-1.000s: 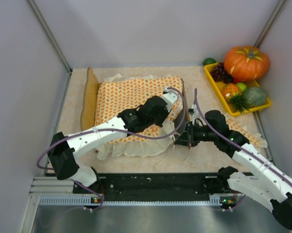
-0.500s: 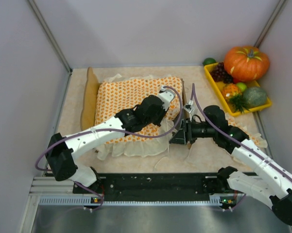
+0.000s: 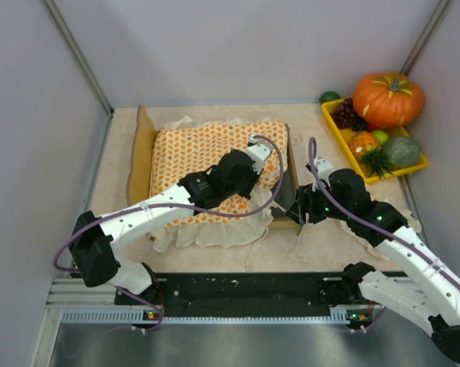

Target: Set up the pet bed

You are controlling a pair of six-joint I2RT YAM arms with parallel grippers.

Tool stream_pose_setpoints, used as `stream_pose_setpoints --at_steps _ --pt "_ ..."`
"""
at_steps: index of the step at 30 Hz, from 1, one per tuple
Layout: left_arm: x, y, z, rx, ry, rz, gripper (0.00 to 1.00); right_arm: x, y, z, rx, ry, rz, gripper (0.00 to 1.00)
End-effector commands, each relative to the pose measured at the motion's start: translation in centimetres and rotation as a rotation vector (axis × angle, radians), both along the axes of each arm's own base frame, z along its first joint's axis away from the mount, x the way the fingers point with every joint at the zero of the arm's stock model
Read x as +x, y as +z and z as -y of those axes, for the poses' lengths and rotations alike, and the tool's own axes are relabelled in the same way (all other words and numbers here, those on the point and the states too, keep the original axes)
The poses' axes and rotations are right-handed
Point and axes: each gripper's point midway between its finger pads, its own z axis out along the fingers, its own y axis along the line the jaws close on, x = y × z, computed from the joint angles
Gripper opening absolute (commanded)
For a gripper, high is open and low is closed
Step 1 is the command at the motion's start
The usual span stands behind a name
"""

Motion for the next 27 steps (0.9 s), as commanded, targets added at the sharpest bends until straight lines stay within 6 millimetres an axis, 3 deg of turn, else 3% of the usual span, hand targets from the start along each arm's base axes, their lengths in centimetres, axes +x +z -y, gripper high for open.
stream_pose_setpoints --at_steps 1,8,15,19,20,24,27 --pt "0.3 2.6 -0.2 -0.085 0.017 0.042 0.0 0.9 -1.9 0.4 -0.123 0.045 0.013 0.56" --pt "0.4 2.5 0.0 -0.097 0.011 0.033 0.0 1.8 -4.6 -0.4 -0.178 0.097 -0.022 0.52" --pt "0.3 2.4 -0.1 -0.098 0.016 0.031 0.0 1.2 -5.5 -0.7 -0.174 0.12 -0.062 0.42" --pt "0.4 2.4 -0.2 -0.104 0.016 0.03 0.0 1.4 -5.8 -0.2 -0.196 0.09 -0.067 0.19" --pt "0.3 2.6 -0.1 -0.107 0.014 0.032 0.0 1.4 -5.8 0.0 -0.2 0.083 -0.071 0.02" --pt "0.4 2.5 -0.3 -0.107 0.016 0.031 0.0 1.5 -4.3 0.0 -0.17 0.051 -0.048 0.0" --pt "0.4 2.5 -0.3 -0.108 0.016 0.031 0.0 1.3 -1.6 -0.3 -0.096 0.042 0.003 0.0"
